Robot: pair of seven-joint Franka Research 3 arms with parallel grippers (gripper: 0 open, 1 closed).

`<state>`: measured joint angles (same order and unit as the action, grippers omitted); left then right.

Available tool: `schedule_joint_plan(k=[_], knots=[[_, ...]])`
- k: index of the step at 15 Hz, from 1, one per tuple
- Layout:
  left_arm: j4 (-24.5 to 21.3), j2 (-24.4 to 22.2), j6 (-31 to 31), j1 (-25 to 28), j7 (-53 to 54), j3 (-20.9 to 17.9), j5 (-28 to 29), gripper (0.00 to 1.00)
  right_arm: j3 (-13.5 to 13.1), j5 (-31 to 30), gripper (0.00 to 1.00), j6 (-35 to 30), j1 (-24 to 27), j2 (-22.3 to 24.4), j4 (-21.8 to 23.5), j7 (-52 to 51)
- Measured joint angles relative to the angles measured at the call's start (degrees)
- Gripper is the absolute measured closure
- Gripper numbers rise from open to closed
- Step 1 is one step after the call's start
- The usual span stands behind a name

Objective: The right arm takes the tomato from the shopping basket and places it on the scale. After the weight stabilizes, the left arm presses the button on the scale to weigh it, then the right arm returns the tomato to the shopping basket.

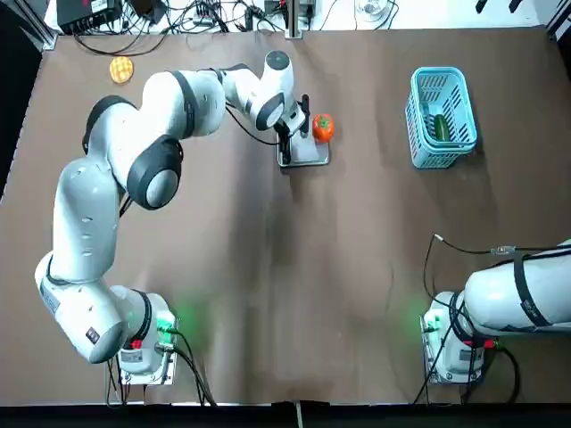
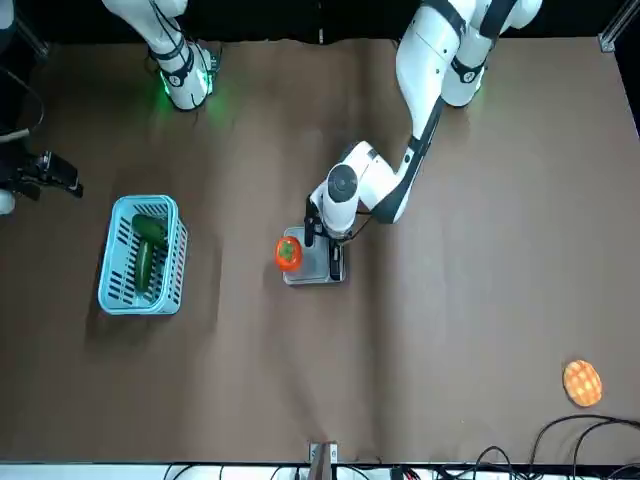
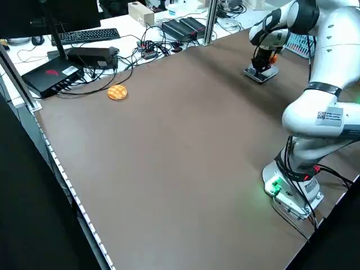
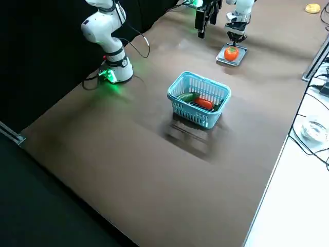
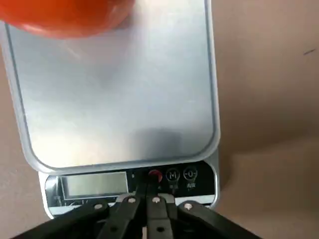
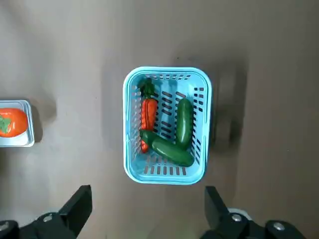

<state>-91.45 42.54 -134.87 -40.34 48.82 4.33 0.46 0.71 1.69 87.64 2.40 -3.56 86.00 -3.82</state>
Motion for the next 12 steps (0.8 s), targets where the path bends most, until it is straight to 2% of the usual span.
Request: schedule_joint_plan(k=[12], knots=[[0.04,0.16,-0.54,-0.51,-0.41,-0.07,0.16,0.99,0.03,0.00,0.00,0.17,0.00,0.00,0.00,0.00]])
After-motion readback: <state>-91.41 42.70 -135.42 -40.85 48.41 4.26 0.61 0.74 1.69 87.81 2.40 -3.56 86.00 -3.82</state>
